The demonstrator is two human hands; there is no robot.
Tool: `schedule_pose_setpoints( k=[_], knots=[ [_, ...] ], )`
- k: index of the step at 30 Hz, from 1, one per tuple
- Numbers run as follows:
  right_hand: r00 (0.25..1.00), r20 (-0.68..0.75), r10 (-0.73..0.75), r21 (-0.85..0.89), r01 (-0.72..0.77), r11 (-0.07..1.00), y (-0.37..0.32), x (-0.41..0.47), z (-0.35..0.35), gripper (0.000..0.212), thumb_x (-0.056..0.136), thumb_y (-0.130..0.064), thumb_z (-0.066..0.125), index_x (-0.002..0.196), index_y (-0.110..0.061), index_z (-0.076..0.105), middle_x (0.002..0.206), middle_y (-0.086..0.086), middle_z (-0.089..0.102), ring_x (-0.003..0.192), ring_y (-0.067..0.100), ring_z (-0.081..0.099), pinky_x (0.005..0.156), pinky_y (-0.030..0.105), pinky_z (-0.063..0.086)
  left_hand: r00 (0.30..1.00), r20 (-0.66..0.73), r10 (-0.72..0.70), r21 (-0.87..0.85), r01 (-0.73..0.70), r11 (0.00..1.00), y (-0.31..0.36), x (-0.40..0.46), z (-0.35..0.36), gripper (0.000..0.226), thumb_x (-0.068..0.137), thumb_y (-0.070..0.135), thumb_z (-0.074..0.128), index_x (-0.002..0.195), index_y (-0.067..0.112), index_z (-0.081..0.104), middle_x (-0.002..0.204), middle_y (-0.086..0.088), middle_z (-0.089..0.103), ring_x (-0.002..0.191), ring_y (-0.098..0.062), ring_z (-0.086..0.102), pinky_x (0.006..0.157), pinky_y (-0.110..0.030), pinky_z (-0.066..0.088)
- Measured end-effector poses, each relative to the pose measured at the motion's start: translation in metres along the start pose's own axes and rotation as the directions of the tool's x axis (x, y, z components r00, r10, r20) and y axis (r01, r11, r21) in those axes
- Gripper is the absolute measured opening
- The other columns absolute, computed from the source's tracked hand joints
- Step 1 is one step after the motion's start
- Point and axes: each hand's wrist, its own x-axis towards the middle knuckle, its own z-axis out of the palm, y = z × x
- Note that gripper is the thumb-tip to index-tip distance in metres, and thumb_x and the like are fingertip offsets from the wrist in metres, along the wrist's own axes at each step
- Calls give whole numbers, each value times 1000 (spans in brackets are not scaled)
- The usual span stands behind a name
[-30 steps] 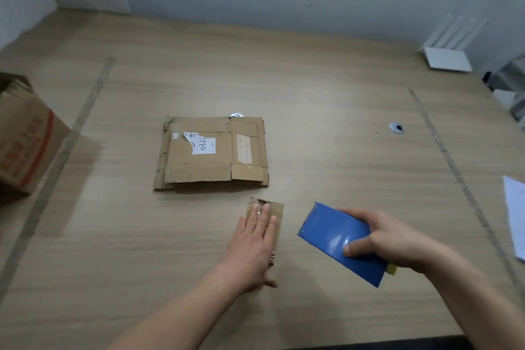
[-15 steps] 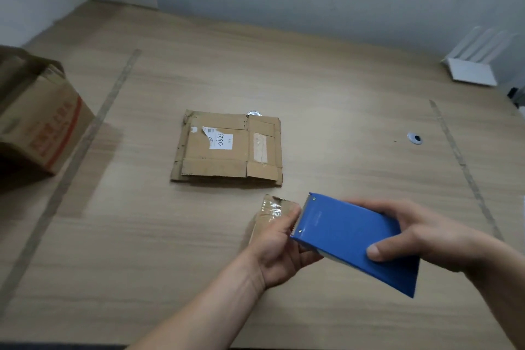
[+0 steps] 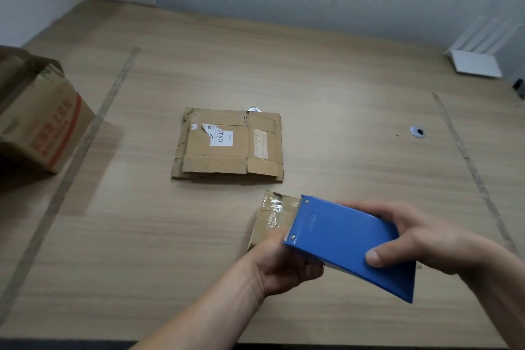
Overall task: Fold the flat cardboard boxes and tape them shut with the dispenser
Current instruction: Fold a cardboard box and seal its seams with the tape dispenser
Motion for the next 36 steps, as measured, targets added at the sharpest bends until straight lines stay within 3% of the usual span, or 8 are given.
schedule_pose_setpoints(
  k=[3,7,10,13,16,23,29,36],
  knots=[
    [1000,0,-8,12,8,1000,3,0,0,72,71,-15,77,138,-32,61,133,7,67,121,31,63,100,39,51,998,-46,36,51,-33,998,2,0,0,29,94,10,53,86,21,79,82,3,70,67,-10,64,56,-19,45],
    [1000,-7,-13,23,13,1000,5,0,0,75,67,-27,80,139,-33,59,133,6,66,121,31,63,99,38,51,992,-109,70,95,-60,994,3,2,0,26,94,13,54,85,22,77,82,2,66,68,-10,60,55,-19,39],
    [1000,-15,2,18,-2,1000,8,5,4,72,69,-25,80,137,-36,61,132,3,67,119,28,64,96,35,53,964,-223,145,248,-87,965,5,5,-1,27,96,6,50,80,18,69,72,-1,61,54,-9,51,49,-19,36],
    [1000,2,20,10,-20,1000,19,4,3,69,72,-20,79,137,-38,60,134,1,66,122,27,63,103,38,50,896,-375,238,350,-101,931,14,4,-23,15,87,6,68,72,9,65,56,-3,56,43,-11,45,43,-20,33],
    [998,17,56,44,-57,997,29,-10,-8,70,68,-22,81,133,-42,62,134,1,67,123,26,63,104,35,50,795,-520,311,330,-148,932,34,-6,-57,22,90,4,65,69,7,60,51,-2,52,38,-8,42,36,-20,33],
    [988,-34,151,-34,-152,988,49,4,-11,68,67,-15,79,127,-44,66,125,-2,71,115,22,67,100,35,53,735,-485,474,595,-120,795,36,-3,-74,29,91,2,65,64,7,59,50,-3,51,41,-10,42,41,-21,33],
    [977,-77,197,-98,-204,974,67,27,-8,71,65,-19,79,129,-46,64,122,-8,72,111,17,68,102,41,52,647,-543,535,645,-87,760,27,5,-89,35,92,1,64,60,8,54,47,-3,49,39,-11,40,39,-20,31],
    [975,-79,206,-50,-210,976,82,16,-21,67,65,-14,76,125,-42,67,116,-5,74,105,19,70,84,25,55,557,-580,595,680,-72,730,35,0,-109,31,92,5,65,62,8,57,50,-3,49,42,-13,41,45,-23,32]
  ],
)
